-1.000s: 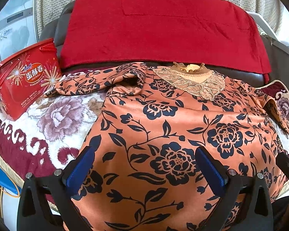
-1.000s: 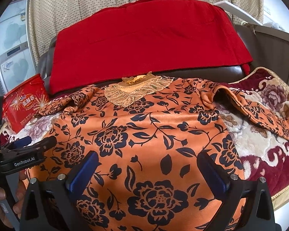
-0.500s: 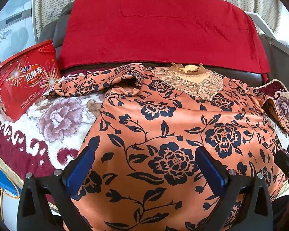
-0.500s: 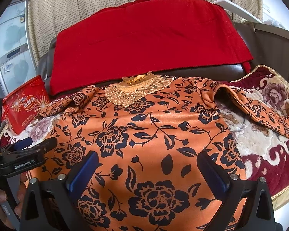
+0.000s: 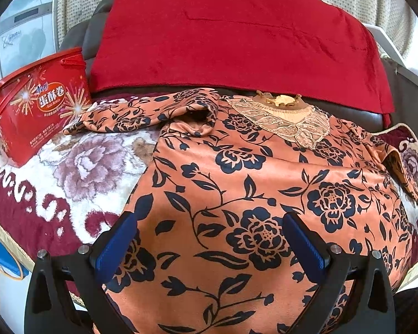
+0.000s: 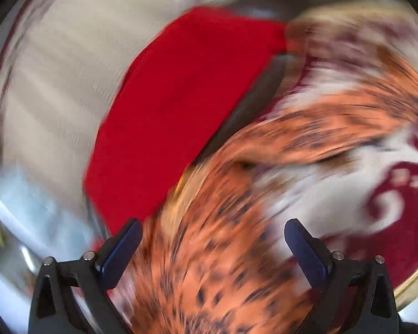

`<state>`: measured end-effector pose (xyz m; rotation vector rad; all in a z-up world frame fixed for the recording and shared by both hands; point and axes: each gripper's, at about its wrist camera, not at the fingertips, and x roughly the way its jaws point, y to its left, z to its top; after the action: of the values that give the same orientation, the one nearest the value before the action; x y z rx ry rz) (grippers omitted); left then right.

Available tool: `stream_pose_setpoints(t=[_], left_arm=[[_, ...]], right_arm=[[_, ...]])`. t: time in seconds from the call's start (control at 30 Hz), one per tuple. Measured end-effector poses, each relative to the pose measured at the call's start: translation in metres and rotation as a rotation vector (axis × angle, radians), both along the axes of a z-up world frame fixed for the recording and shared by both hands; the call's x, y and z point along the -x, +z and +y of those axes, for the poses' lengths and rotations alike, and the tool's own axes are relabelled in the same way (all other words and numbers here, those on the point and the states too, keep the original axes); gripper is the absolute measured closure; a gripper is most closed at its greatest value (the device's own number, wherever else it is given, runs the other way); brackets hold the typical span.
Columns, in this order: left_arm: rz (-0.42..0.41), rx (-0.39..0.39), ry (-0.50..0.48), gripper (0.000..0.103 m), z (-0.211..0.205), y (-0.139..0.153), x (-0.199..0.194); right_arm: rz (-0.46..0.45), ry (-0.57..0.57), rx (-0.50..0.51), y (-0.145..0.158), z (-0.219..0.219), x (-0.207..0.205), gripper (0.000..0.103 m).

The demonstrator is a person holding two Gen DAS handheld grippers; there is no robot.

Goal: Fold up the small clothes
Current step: 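Grasp the orange floral garment's sleeve edge with the right gripper and lift it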

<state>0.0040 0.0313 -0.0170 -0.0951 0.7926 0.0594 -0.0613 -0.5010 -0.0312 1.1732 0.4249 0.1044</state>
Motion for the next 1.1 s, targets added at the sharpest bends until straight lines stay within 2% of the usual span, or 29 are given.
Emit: stream_pose_setpoints(t=[0.07, 0.13, 0.2, 0.23, 0.4, 0.47, 0.5, 0.6, 0.73, 0.77, 0.8, 0.83, 0.87, 0.93, 1.03, 1.1], left_arm=[[0.002, -0.002, 0.004, 0.0, 0.002, -0.001, 0.0], [0.005, -0.006, 0.011, 0.0, 0.005, -0.002, -0.001], [0.007, -0.005, 0.018, 0.0, 0.007, -0.003, -0.002], [0.011, -0.008, 0.022, 0.0, 0.008, -0.004, -0.002], [0.021, -0.025, 0.025, 0.0, 0.009, -0.005, -0.004], [0.02, -0.031, 0.025, 0.0, 0.008, -0.005, -0.004], [0.021, -0.032, 0.027, 0.0, 0.008, -0.005, -0.004], [0.025, -0.025, 0.036, 0.0, 0.01, -0.007, -0.005], [0.038, -0.016, 0.034, 0.0, 0.011, -0.012, -0.007], [0.04, -0.013, 0.033, 0.0, 0.012, -0.013, -0.008], [0.039, -0.012, 0.034, 0.0, 0.013, -0.013, -0.007], [0.035, -0.01, 0.037, 0.0, 0.014, -0.012, -0.007], [0.03, -0.007, 0.039, 0.0, 0.016, -0.011, -0.006], [0.024, -0.001, 0.05, 0.0, 0.023, -0.01, -0.003], [0.014, 0.002, 0.073, 0.0, 0.036, -0.008, 0.0], [0.008, 0.005, 0.094, 0.0, 0.046, -0.008, 0.002]], right_arm=[[0.059, -0.115, -0.157, -0.03, -0.056, 0.008, 0.017], [0.101, -0.198, -0.181, -0.044, -0.091, 0.016, 0.026], [0.14, -0.251, -0.227, -0.058, -0.118, 0.021, 0.026], [0.13, -0.275, -0.244, -0.06, -0.132, 0.023, 0.03], [0.134, -0.333, -0.206, -0.051, -0.171, 0.014, 0.03], [0.17, -0.333, -0.197, -0.053, -0.176, 0.003, 0.031], [0.191, -0.335, -0.187, -0.056, -0.16, -0.003, 0.031], [0.191, -0.306, -0.13, -0.057, -0.161, -0.004, 0.03], [0.186, -0.29, -0.138, -0.063, -0.157, -0.004, 0.031], [0.22, -0.282, -0.112, -0.062, -0.155, -0.004, 0.04], [0.268, -0.276, -0.067, -0.06, -0.153, -0.005, 0.054], [0.312, -0.268, -0.032, -0.057, -0.153, -0.007, 0.091], [0.344, -0.256, -0.025, -0.059, -0.155, -0.013, 0.096], [0.37, -0.257, 0.002, -0.058, -0.157, -0.022, 0.097], [0.393, -0.267, 0.165, -0.028, -0.147, -0.037, 0.097], [0.342, -0.261, 0.278, 0.009, -0.129, -0.05, 0.097]])
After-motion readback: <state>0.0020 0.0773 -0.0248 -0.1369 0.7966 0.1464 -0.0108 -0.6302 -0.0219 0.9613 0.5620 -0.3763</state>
